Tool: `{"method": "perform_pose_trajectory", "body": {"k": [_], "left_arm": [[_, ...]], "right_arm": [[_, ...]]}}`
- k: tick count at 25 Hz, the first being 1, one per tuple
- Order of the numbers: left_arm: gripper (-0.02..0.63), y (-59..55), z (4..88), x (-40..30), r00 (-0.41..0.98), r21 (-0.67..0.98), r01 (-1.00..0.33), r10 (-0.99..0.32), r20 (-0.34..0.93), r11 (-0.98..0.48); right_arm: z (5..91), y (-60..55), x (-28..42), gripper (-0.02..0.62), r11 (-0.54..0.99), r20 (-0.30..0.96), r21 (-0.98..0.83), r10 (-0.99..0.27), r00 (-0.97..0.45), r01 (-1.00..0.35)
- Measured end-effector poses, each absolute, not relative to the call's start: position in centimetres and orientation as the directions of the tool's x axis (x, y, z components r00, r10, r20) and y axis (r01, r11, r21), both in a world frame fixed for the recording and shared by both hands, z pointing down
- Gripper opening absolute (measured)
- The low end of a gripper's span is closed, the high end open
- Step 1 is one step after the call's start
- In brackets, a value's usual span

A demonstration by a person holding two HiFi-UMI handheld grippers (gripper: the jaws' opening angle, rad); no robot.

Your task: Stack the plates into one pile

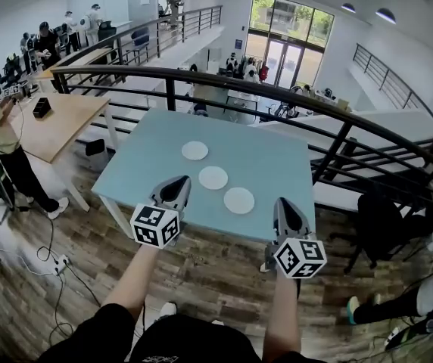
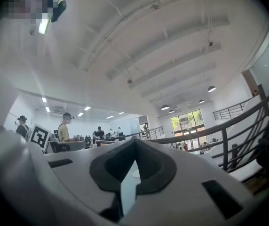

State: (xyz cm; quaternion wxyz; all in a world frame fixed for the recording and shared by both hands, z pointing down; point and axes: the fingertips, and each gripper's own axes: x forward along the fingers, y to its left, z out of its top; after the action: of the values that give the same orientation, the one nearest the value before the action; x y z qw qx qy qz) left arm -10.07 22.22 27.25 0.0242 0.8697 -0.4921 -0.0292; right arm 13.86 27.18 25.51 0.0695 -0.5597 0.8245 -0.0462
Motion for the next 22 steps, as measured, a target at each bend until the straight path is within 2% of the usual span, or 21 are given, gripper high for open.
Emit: {"method": "perform_pose_trajectory", "body": {"k": [22], "left_arm": [[0.008,15.5,28.6,-23.5,0.592,0.078,-0.802,-0.805,-0.024,-0.592]], "right_arm": [[26.3,21.4,-1.0,0.006,0.293,-0.04,-0.134,-0.956,-0.29,-0.947]]}}
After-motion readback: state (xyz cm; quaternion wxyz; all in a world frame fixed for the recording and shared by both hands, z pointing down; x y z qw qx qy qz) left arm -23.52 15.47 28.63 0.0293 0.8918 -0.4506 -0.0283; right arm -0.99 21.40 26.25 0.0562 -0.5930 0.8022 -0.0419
